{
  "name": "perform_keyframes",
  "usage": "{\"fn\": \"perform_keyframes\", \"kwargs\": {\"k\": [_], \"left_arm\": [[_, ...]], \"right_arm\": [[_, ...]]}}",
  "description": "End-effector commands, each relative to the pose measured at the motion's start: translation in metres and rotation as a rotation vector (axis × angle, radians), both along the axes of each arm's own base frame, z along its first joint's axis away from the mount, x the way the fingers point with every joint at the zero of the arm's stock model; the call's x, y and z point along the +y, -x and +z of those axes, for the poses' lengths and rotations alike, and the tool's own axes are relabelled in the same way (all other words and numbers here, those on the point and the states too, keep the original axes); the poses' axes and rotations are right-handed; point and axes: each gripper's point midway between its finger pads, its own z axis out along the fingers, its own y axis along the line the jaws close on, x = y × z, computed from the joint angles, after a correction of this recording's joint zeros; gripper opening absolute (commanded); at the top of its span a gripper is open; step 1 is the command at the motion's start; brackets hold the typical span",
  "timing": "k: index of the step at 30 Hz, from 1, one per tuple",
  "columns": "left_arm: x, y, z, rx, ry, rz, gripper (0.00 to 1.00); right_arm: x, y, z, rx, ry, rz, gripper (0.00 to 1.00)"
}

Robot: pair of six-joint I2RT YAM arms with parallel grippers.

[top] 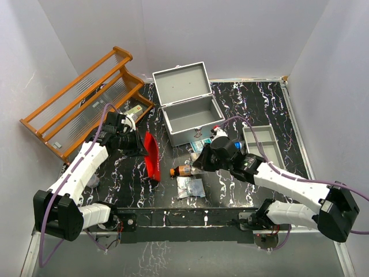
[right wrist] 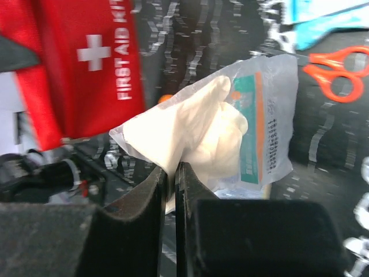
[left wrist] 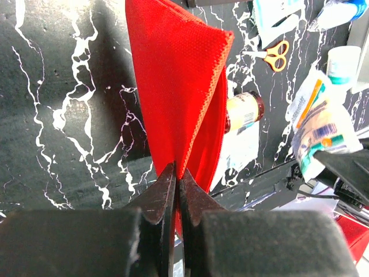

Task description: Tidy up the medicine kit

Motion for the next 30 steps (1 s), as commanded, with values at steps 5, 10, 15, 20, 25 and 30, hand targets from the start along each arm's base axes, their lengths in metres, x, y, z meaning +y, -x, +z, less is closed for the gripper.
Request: {"fn": "perform_keyframes", "kwargs": {"k": [5,10,15,20,25,30], "left_arm": [[-0.005,-0.002,0.005,-0.029,0.027,0.007,0.00],[-0.004,0.002,0.004,-0.019,0.021,0.004,0.00],[-0.005,0.004,0.003,-0.010,0.020,-0.003,0.00],[-0.005,0.004,0.004,-0.010,0.025,-0.006,0.00],[-0.005,0.004,0.006,-0.011,0.027,-0.009,0.00],[-0.006,0.005,0.007,-0.011,0.031,-0.012,0.00]], "right_arm": [[0.098,-0.010,0.115,-0.088,-0.470,0.169,0.04],[0.135,-0.015,0.154,-0.105,-0.640,0.238,0.04],[0.157,-0.017,0.172,-0.105,-0.735,0.288,0.04],[0.170,-0.020,0.173,-0.095,-0.763,0.309,0.04],[0.173,-0.027,0.147,-0.069,-0.720,0.272,0.03],[0.174,-0.035,0.118,-0.048,-0.661,0.234,0.03]]}}
